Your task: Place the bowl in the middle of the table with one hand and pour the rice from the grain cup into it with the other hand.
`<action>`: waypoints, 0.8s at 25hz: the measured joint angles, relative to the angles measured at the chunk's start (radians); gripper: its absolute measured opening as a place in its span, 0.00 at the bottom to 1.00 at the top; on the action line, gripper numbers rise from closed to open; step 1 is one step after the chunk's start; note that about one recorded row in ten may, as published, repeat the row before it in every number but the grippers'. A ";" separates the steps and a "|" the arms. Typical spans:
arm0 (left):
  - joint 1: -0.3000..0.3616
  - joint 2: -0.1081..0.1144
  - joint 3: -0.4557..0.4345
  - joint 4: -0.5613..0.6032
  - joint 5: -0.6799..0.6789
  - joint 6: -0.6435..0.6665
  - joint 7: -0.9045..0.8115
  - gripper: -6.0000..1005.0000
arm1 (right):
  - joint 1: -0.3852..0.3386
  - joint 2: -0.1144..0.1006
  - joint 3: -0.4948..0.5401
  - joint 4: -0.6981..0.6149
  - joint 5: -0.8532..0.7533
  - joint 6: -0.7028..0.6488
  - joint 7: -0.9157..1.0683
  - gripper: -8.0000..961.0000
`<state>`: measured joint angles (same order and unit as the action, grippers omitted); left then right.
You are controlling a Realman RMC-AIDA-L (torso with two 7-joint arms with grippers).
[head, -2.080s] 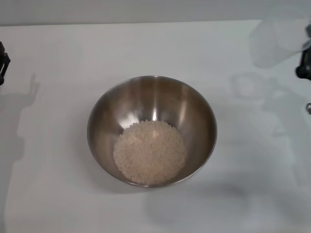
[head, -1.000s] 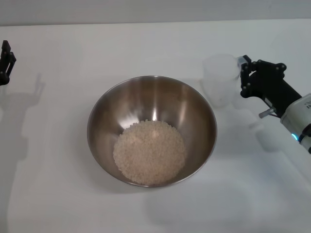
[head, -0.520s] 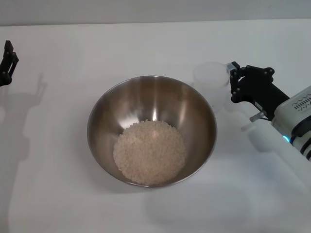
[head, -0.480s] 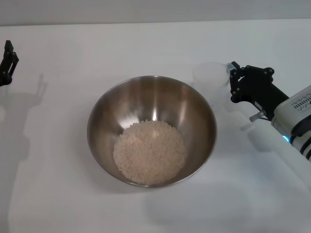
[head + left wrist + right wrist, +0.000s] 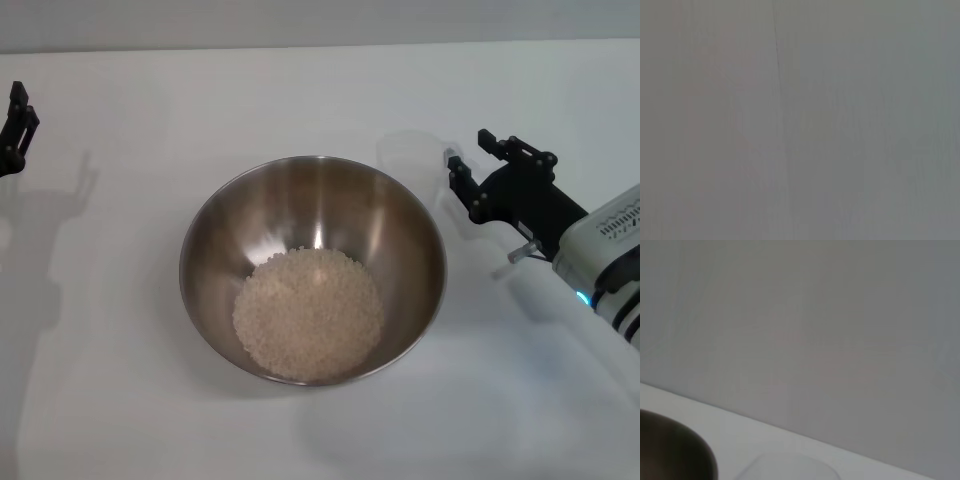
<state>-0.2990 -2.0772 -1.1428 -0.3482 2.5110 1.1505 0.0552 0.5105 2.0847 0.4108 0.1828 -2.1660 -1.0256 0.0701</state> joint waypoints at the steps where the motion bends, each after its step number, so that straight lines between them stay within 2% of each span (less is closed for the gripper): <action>1: 0.000 0.000 0.000 0.000 0.000 0.000 0.000 0.81 | -0.005 0.000 -0.001 0.003 -0.001 0.000 -0.001 0.31; 4: 0.000 0.000 0.000 0.000 0.000 0.000 0.000 0.81 | -0.023 0.000 -0.003 0.013 -0.002 -0.008 -0.006 0.45; 12: -0.003 0.002 0.000 0.000 0.000 -0.002 0.000 0.81 | -0.081 -0.001 -0.013 0.027 -0.006 -0.082 -0.008 0.60; 20: -0.001 0.003 0.000 0.000 0.000 -0.005 0.000 0.81 | -0.165 -0.003 -0.016 0.027 -0.006 -0.202 -0.008 0.60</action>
<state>-0.2998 -2.0737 -1.1431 -0.3483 2.5111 1.1457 0.0552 0.3455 2.0818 0.3948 0.2103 -2.1723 -1.2277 0.0618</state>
